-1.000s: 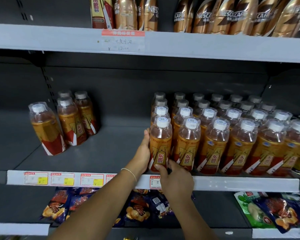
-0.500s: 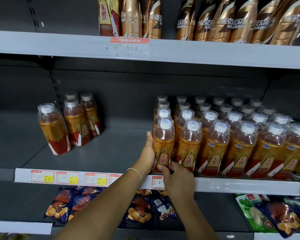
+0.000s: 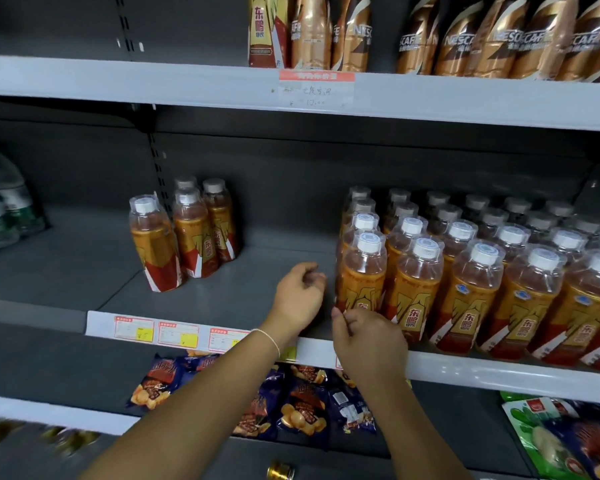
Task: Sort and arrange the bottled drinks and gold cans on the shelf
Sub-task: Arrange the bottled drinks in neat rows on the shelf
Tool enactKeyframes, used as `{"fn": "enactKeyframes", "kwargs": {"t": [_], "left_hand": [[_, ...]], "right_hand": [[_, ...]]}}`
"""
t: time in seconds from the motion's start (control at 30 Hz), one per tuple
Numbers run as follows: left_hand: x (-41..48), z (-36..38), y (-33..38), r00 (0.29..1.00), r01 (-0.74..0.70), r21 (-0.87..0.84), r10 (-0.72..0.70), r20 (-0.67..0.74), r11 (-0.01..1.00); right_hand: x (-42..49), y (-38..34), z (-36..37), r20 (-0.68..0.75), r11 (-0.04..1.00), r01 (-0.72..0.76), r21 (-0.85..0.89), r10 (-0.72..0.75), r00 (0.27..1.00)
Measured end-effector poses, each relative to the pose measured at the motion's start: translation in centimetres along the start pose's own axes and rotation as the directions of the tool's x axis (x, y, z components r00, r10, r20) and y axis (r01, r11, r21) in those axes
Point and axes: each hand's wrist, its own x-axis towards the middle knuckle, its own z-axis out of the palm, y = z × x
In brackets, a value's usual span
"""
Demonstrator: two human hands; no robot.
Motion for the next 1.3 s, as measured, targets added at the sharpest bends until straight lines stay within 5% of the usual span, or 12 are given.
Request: {"fn": "enactKeyframes", "kwargs": {"t": [0.17, 0.3, 0.57, 0.73, 0.9, 1.13, 1.3], "left_hand": [[0.4, -7.8, -1.2, 0.972, -0.161, 0.106, 0.176, -0.157, 0.981], [0.8, -14.6, -2.6, 0.936, -0.2, 0.245, 0.259, -0.237, 0.949], [2.9, -25.5, -5.4, 0.866, -0.107, 0.189, 0.185, -0.465, 0.976], [5.9, -28.8, -6.8, 0.969, 0.134, 0.029, -0.125, -0.215, 0.991], [6.6, -29.9, -7.7, 0.996, 0.09, -0.174, -0.088, 0.021, 0.981], [5.8, -31.1, -8.2, 0.995, -0.012, -0.07, 0.018, 0.093, 0.998], [5.3, -28.4, -8.0, 0.995, 0.065, -0.068, -0.059, 0.08, 0.996]], "right_hand": [[1.1, -4.3, 2.3, -0.014, 0.975, 0.164, 0.152, -0.164, 0.986], [2.3, -9.1, 5.8, 0.17, 0.974, 0.197, 0.115, -0.214, 0.962], [5.2, -19.0, 11.7, 0.308, 0.953, 0.15, 0.262, -0.23, 0.923], [6.5, -22.7, 14.8, 0.338, 0.941, 0.063, 0.332, -0.18, 0.924], [6.6, -24.6, 17.0, 0.397, 0.914, -0.056, 0.402, -0.119, 0.91], [4.9, -24.6, 18.3, 0.357, 0.873, -0.132, 0.469, -0.051, 0.933], [4.4, -22.1, 16.9, 0.313, 0.866, -0.152, 0.476, -0.005, 0.95]]}}
